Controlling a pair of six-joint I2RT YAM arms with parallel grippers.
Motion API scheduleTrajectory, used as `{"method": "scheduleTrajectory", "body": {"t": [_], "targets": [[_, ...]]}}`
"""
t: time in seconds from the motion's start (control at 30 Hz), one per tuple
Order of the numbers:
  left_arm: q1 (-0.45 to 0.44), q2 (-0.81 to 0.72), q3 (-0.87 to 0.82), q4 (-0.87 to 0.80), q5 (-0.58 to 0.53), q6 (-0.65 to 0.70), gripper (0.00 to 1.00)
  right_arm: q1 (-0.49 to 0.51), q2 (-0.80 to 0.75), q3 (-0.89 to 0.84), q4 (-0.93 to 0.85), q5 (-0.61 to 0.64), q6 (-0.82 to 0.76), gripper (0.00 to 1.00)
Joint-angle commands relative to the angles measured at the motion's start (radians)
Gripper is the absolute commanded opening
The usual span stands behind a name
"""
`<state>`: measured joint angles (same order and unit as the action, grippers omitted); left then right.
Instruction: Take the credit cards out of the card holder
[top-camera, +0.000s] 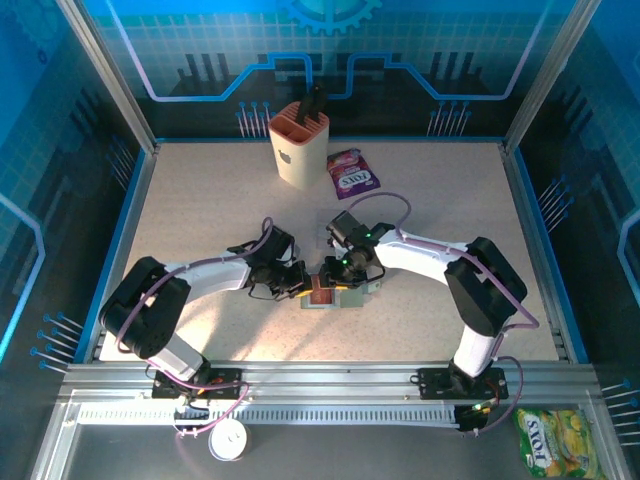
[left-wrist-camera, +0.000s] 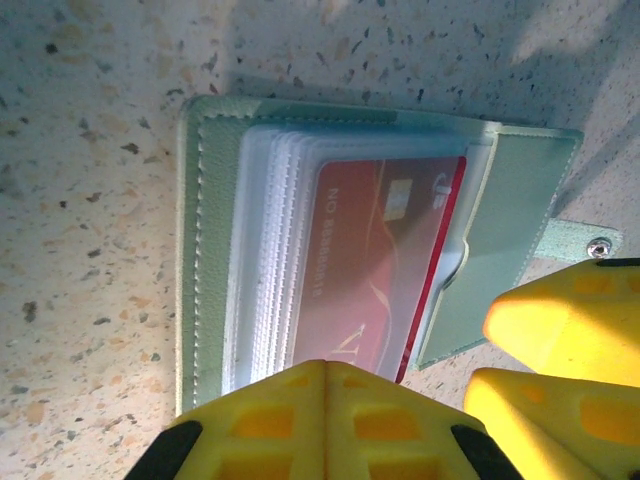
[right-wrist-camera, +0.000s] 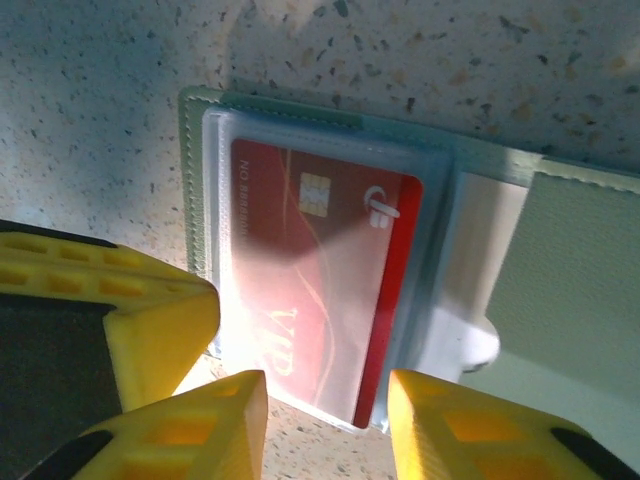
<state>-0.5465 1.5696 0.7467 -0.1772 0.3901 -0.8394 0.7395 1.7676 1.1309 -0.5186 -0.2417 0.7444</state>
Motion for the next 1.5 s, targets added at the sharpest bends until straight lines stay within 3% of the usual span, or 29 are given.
{"method": "scheduleTrajectory", "body": {"t": [0.0,0.87,1.3,1.47], "targets": [[-0.006,-0.022,-0.014,0.018,0.019,-0.017,0.07,0.011,0.023,-0.009,0.023,-0.033,0.005,0.35],[-0.004,0.037,-0.008,-0.036,-0.018,0.002,0.06,0.008,0.074,-0.033,0.060,-0.043,0.002,0.30],[-0.005,0.056,0.003,-0.068,-0.033,0.008,0.06,0.004,0.083,-0.039,0.063,-0.048,-0.003,0.19],[-0.006,0.055,0.004,-0.070,-0.032,0.010,0.06,0.002,0.089,-0.044,0.063,-0.042,-0.002,0.19]]}}
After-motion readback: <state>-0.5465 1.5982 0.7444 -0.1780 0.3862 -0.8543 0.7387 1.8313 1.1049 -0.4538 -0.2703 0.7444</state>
